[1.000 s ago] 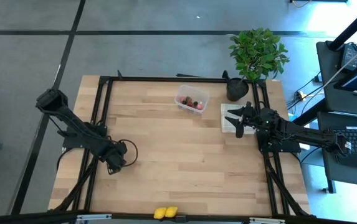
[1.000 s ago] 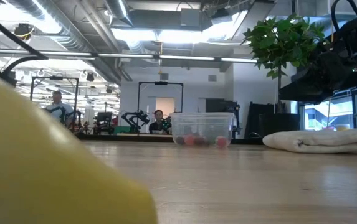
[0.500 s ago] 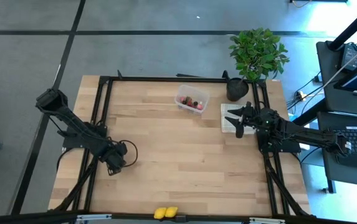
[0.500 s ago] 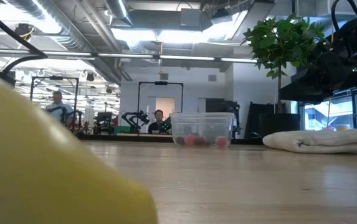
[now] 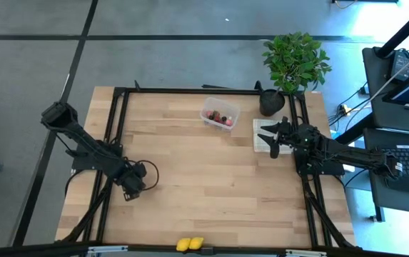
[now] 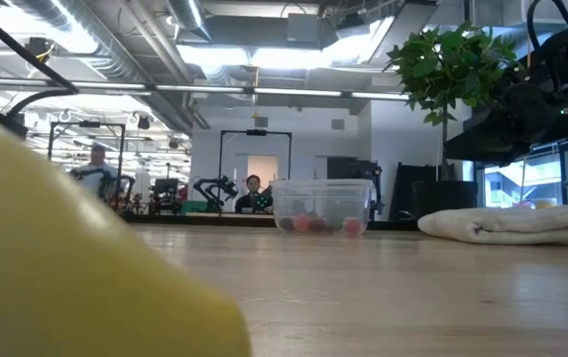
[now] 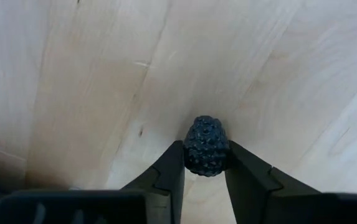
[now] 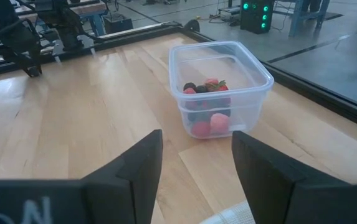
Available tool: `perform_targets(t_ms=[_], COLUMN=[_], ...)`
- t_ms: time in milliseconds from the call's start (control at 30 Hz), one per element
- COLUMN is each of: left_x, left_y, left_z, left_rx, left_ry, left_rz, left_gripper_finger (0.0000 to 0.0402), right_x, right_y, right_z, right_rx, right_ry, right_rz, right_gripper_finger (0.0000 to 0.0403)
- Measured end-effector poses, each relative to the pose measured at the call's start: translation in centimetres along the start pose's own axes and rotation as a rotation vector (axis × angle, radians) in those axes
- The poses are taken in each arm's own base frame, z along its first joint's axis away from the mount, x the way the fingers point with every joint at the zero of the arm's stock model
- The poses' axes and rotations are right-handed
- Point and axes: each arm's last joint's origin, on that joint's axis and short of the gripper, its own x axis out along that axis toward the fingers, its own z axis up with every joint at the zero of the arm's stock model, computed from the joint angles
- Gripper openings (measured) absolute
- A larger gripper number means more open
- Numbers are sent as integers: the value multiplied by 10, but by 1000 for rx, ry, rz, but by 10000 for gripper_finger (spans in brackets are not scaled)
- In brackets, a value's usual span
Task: Pick and placing Produce into tupperware
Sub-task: Put the blackberry into the transparent container
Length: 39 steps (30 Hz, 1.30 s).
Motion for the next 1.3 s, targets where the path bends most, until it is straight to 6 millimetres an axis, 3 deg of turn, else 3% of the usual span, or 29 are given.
perform_targets(t_ms=[300,567,767,967,1167,1300], left_x=[-27,-73,-121,-176,-216,-218], left_y=[-12,-8,18,56,100,120], left_z=[40,106,159,201,238,270], left_rx=[63,236,356,361,300,310], left_ry=[-88,-458,-863,-1191,-1290,-1244], left_rz=[-175,-259,-114,78,137,72], left_gripper_finger=[83,93,84,93,83,94], right_x=[0,0,0,0,0,0], right_y=[-1,-1,0,0,0,0], right_z=[1,2,5,5,5,5], right_rx=[1,2,6,9,10,9], right_ry=[-11,-25,-56,-59,-58,-58], right_rz=[-34,-33,-30,-29,-29,-29], right_gripper_finger=[195,195,195,195,195,195])
